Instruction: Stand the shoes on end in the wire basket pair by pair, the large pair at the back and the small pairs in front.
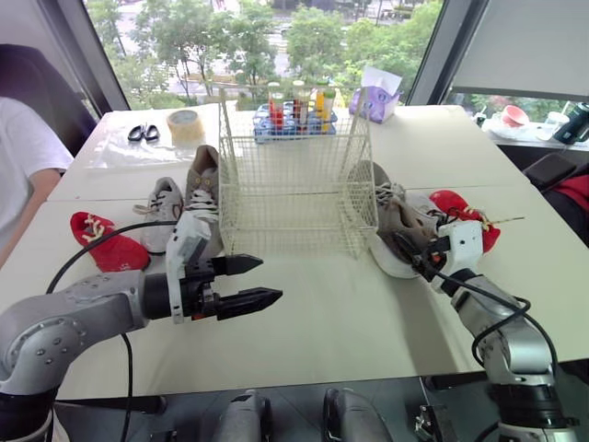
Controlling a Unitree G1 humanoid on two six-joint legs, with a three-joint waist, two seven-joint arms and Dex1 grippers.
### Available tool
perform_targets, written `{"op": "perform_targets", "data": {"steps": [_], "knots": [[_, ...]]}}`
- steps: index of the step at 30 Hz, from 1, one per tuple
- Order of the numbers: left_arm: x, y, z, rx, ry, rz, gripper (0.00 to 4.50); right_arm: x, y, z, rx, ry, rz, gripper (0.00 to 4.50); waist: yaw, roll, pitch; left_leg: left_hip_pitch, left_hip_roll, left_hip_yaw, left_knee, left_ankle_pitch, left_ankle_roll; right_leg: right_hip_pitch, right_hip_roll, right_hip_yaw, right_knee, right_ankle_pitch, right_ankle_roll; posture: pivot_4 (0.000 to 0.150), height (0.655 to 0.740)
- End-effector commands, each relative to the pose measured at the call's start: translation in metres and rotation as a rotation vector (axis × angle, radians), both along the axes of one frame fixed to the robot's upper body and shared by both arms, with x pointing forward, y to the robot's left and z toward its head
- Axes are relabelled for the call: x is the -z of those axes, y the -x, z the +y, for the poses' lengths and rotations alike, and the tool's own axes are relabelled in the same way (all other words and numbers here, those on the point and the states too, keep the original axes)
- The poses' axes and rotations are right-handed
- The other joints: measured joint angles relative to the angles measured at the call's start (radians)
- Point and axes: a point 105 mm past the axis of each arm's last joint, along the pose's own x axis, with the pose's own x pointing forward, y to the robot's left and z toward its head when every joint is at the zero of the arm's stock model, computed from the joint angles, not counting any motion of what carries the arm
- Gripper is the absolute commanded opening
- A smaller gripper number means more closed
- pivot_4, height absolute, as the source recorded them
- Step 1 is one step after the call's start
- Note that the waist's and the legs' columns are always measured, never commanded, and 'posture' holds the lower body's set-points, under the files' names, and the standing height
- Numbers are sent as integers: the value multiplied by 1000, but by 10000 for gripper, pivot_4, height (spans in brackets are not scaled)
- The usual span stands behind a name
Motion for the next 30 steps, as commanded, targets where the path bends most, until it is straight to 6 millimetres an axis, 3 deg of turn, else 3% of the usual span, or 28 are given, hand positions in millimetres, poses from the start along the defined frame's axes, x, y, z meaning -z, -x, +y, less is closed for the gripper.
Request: {"op": "perform_targets", "data": {"steps": [1,4,7,11,14,17,18,20,24,30], "knots": [[-5,0,1,5,6,-33,45000,21,4,-2,24,-5,73,10856,0,-1,-1,1,0,0,0,0,0,0,0,0,0,0,0,1500,7400],[-6,-2,2,11,12,-29,45000,7,3,-2,61,-29,12,10856,1,-1,-1,1,1,0,0,0,0,1,0,0,0,0,0,1500,7400],[-10,-5,3,25,38,-20,45000,-23,0,-8,123,-49,-103,10856,1,0,-1,0,1,0,0,0,0,0,0,0,0,0,0,1500,7400],[-26,-15,7,59,124,5,45000,-128,6,-27,273,-58,-452,10856,1,7,4,-3,0,3,0,0,-1,-5,0,2,1,1,-1,1500,7400],[-30,-18,8,69,140,11,45000,-148,10,-28,292,-50,-505,10856,5,10,5,-6,-1,2,-1,1,-1,-8,-1,2,2,0,0,1500,7400],[-55,-34,12,74,248,-2,45000,-222,26,-32,303,28,-713,10856,1,10,5,-6,-3,2,-3,4,-7,-8,0,1,1,0,6,1500,7400],[-61,-36,13,77,276,-5,45000,-237,31,-33,303,47,-752,10856,1,11,6,-8,-3,3,-3,4,-7,-10,0,1,1,0,7,1500,7400],[-78,-45,20,57,322,-34,45000,-263,36,-23,211,90,-808,10856,-2,11,6,-10,-3,4,-3,4,-6,-11,0,2,1,1,7,1500,7400],[-121,-71,47,-45,410,-113,45000,-313,52,21,-129,227,-898,10856,-11,10,6,-9,-3,4,-5,4,-6,-12,1,2,0,1,7,1500,7400],[-166,-88,78,-85,509,-152,45000,-344,74,64,-489,281,-962,10856,-26,10,6,-8,-2,4,-6,2,-1,-12,2,2,1,1,7,1500,7400]]}}
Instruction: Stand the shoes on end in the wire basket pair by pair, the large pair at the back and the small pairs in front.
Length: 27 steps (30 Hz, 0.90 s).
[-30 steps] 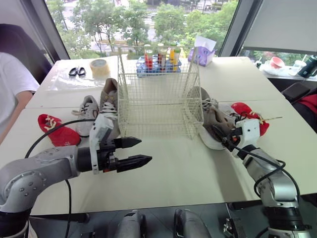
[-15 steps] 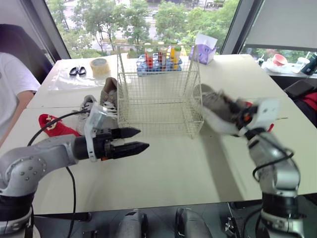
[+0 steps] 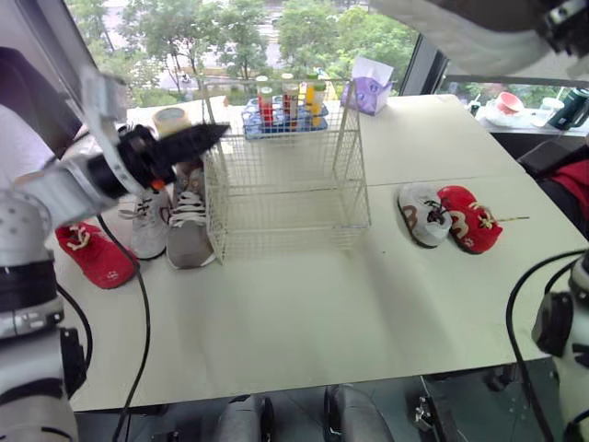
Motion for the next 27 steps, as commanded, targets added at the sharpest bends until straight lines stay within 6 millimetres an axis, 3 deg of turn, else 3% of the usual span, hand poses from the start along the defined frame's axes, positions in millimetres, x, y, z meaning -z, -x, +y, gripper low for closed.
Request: {"op": "perform_targets", "data": {"steps": [1,5,9,18,25,27], "knots": [[-26,-5,22,-47,48,-42,45000,-19,22,15,-156,49,-69,10856,2,0,0,0,0,0,0,1,-1,0,0,0,0,0,0,1500,7400],[-52,-11,45,-78,152,-51,45000,-23,33,31,-290,103,-76,10856,7,-2,1,-2,0,1,1,3,-5,0,-1,0,0,0,0,1500,7400],[-59,-11,45,-50,140,-53,45000,-15,38,45,-374,160,-54,10856,7,-2,1,-3,0,1,1,2,-4,0,-1,0,0,0,1,1500,7400],[-70,-20,22,59,117,-55,45000,8,43,70,-479,233,-10,10856,5,-3,1,-5,-1,4,2,2,-4,-1,-2,-1,0,1,1,1500,7400],[-64,-23,4,160,87,-52,45000,20,48,79,-511,261,14,10856,4,-3,1,-7,-1,5,2,3,-4,-4,-2,-1,2,1,1,1500,7400],[-61,-22,3,182,86,-42,39386,20,48,78,-505,259,14,10366,3,-3,1,-7,-1,5,2,3,-4,-4,-2,-1,3,1,1,1500,7400]]}}
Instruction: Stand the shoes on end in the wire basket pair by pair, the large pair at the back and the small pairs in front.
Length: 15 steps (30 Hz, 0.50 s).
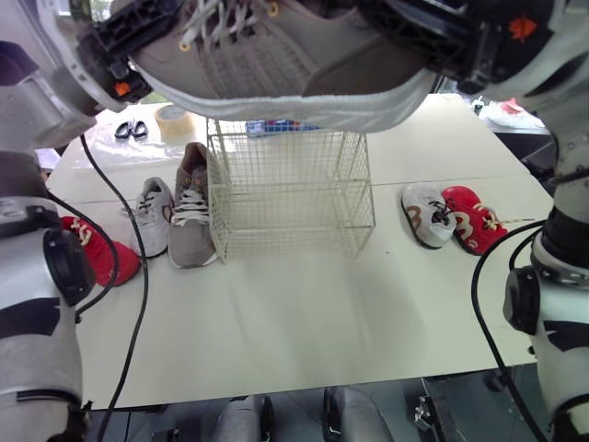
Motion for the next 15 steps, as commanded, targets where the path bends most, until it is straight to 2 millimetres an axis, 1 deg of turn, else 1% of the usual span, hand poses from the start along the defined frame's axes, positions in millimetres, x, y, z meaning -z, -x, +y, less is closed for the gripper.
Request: {"op": "perform_targets", "data": {"steps": [1,4,6,7,8,10,11,12,13,14,15], "knots": [[-9,10,-2,46,-5,-50,36399,-11,16,-3,-13,-30,-72,10366,0,0,0,0,0,0,0,0,0,0,0,0,0,0,0,1500,7400],[-9,12,0,52,7,-48,21123,-10,15,-4,-3,-29,-63,10366,0,0,0,-1,0,1,1,0,0,-3,0,1,3,0,0,1500,7400],[-10,12,0,43,11,-46,13114,-9,15,-5,0,-26,-53,10366,1,0,0,-3,0,2,3,0,0,-7,-1,3,9,0,1,1500,7400],[-10,11,2,30,25,-43,9972,-7,12,-6,8,-29,-39,10366,1,0,0,-3,0,2,3,0,0,-8,-1,3,11,-1,1,1500,7400],[-11,10,2,22,36,-41,9972,-5,10,-7,13,-31,-29,10366,1,0,0,-3,0,2,4,0,0,-8,-1,3,11,-1,1,1500,7400],[-4,10,2,10,77,-20,9729,5,-4,-17,44,-55,43,16676,2,-1,-1,-2,1,2,5,0,0,-7,-2,3,12,-1,1,1500,7400],[-1,9,2,-9,111,-16,9729,11,-15,-27,58,-92,115,20005,3,-2,-1,-1,1,1,5,0,0,-6,-3,3,13,-1,1,1500,7400],[2,10,2,-27,137,-14,9729,15,-21,-34,67,-118,163,24384,3,-4,-2,0,1,0,6,0,0,-5,-3,4,13,-1,1,1500,7400],[3,10,4,-43,181,-7,9729,16,-24,-42,71,-163,197,30132,3,-4,-1,0,1,-2,6,0,0,-4,-4,4,13,-1,1,1500,7400],[5,11,6,-86,246,-17,9729,7,-25,-59,44,-310,249,35361,3,-5,-1,0,1,-2,7,0,0,-5,-4,4,13,0,1,1500,7400],[7,13,8,-120,294,-19,9729,1,-24,-70,20,-411,281,40683,3,-5,-1,-1,1,-2,7,0,1,-5,-4,4,13,1,1,1500,7400]]}}
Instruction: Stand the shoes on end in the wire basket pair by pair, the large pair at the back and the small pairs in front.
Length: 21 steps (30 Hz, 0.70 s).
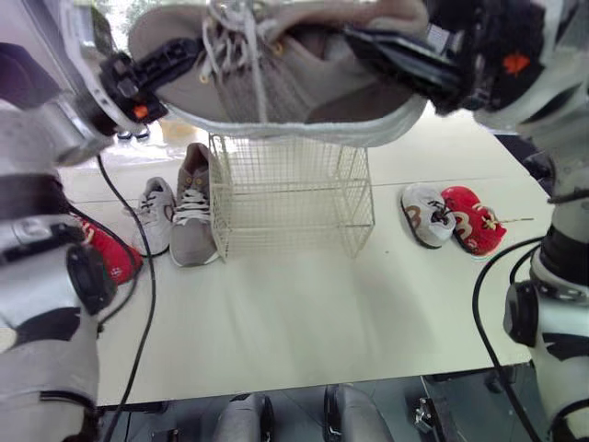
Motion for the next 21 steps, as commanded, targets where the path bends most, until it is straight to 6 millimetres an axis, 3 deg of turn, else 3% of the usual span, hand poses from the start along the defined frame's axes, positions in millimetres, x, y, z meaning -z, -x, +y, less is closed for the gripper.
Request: {"op": "perform_targets", "data": {"steps": [1,3,5,6,9,11,15,18,21], "knots": [[-33,26,18,-94,230,-151,9729,-31,4,-51,7,-374,69,44799,1,-1,1,0,0,0,0,0,0,0,-1,0,0,0,0,1500,7400],[-31,31,20,-158,303,-155,9729,-39,5,-73,4,-554,106,44799,2,-2,1,-2,0,-1,0,0,-1,-3,-1,0,1,1,0,1500,7400],[-34,32,26,-237,452,-144,9729,-20,-2,-89,-67,-732,255,44799,3,-3,0,-1,0,-1,-2,0,-1,-2,-1,0,0,1,0,1500,7400],[-32,36,23,-251,479,-150,9729,0,-10,-86,-89,-765,345,44799,4,-7,-2,-1,0,-2,-2,0,-1,-1,-1,0,-1,0,0,1500,7400],[-24,40,9,-245,540,-131,9729,43,-24,-53,-142,-756,527,44799,-1,-7,-3,6,0,-1,-3,0,-1,6,-1,-1,-2,0,0,1500,7400],[-17,36,-1,-253,551,-105,9729,58,-28,-23,-161,-693,580,44799,-2,-5,-1,10,0,3,-2,0,-1,7,-1,3,-1,1,0,1500,7400],[-21,41,-23,-241,556,-129,9729,56,-29,19,-228,-687,588,44799,1,-5,-1,12,0,3,-1,-3,5,8,2,4,0,1,-1,1500,7400],[-23,50,-43,-201,505,-164,9729,50,-29,33,-236,-697,566,44799,4,-6,-2,12,0,2,-1,-3,5,9,3,4,-1,1,-1,1500,7400],[-22,52,-50,-190,500,-161,9729,45,-28,42,-244,-702,541,44799,2,-6,-2,12,0,3,-1,-2,3,11,2,4,-3,1,-1,1500,7400]]}}
